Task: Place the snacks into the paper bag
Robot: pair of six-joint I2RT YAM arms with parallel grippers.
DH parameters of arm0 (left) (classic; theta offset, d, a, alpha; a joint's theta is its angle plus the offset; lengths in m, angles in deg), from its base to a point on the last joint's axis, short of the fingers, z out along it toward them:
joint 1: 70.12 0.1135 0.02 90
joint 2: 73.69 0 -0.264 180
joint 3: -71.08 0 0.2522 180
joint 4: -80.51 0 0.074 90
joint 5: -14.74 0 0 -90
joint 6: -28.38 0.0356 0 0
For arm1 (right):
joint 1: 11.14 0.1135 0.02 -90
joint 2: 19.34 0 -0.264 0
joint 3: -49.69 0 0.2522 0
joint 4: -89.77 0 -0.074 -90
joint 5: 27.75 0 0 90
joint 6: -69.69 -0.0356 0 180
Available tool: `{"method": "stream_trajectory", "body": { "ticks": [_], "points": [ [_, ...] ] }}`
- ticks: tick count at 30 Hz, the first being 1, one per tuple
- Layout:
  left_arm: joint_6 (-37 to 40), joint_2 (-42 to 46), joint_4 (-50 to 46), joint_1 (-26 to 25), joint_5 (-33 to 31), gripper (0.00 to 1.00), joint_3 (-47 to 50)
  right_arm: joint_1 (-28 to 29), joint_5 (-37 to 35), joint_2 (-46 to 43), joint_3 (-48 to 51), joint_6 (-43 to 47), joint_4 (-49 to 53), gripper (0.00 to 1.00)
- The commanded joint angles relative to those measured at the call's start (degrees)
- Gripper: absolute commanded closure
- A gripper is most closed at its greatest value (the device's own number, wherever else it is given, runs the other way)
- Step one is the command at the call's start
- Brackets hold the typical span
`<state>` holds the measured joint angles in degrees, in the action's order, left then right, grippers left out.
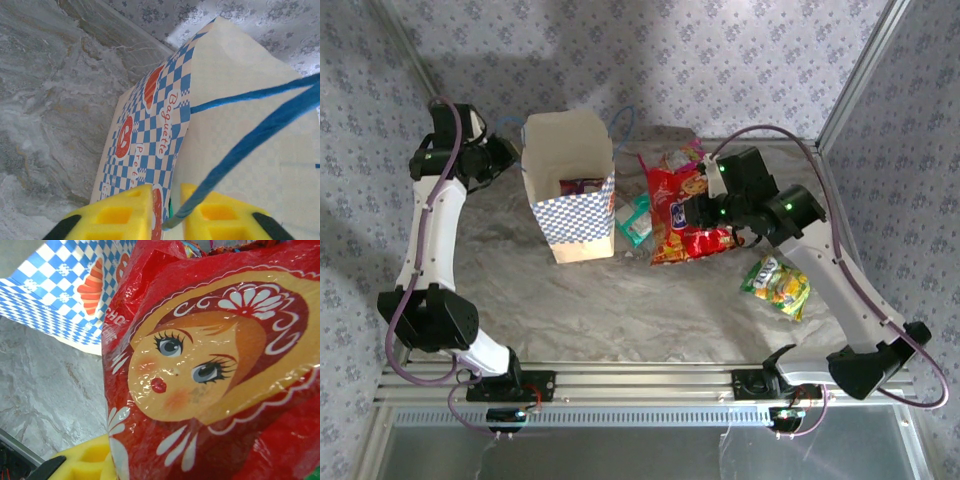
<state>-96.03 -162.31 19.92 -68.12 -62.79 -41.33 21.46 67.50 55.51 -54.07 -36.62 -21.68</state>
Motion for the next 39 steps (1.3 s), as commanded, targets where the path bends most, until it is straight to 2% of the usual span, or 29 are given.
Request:
{"method": "stream_trajectory", "body": {
  "ticks": [1, 6, 12, 32, 39],
  "points": [
    [-0.95, 0.79, 2.24, 0.76, 1.58, 0.83, 1.10, 0.69, -0.85, -2.69, -5.26, 1.96, -4.06, 1.00],
    [-1.80, 1.51, 3.67, 1.37, 2.38, 0.88, 3.00, 1.24, -1.13, -2.38, -8.18, 2.76, -3.92, 1.00],
    [-2.16, 2.31, 4.20, 2.17, 2.64, 0.91, 4.81, 2.39, -1.08, -1.57, -11.98, 3.83, -3.81, 1.00],
    [-3.65, 5.78, 6.76, 3.14, 4.57, 0.91, 9.75, 7.95, 0.18, 5.00, -24.43, 7.43, -6.15, 1.00],
    [-4.08, 6.41, 7.26, 3.15, 5.35, 0.90, 10.66, 9.38, 1.30, 8.90, -28.78, 8.47, -10.45, 1.00]
  ]
}}
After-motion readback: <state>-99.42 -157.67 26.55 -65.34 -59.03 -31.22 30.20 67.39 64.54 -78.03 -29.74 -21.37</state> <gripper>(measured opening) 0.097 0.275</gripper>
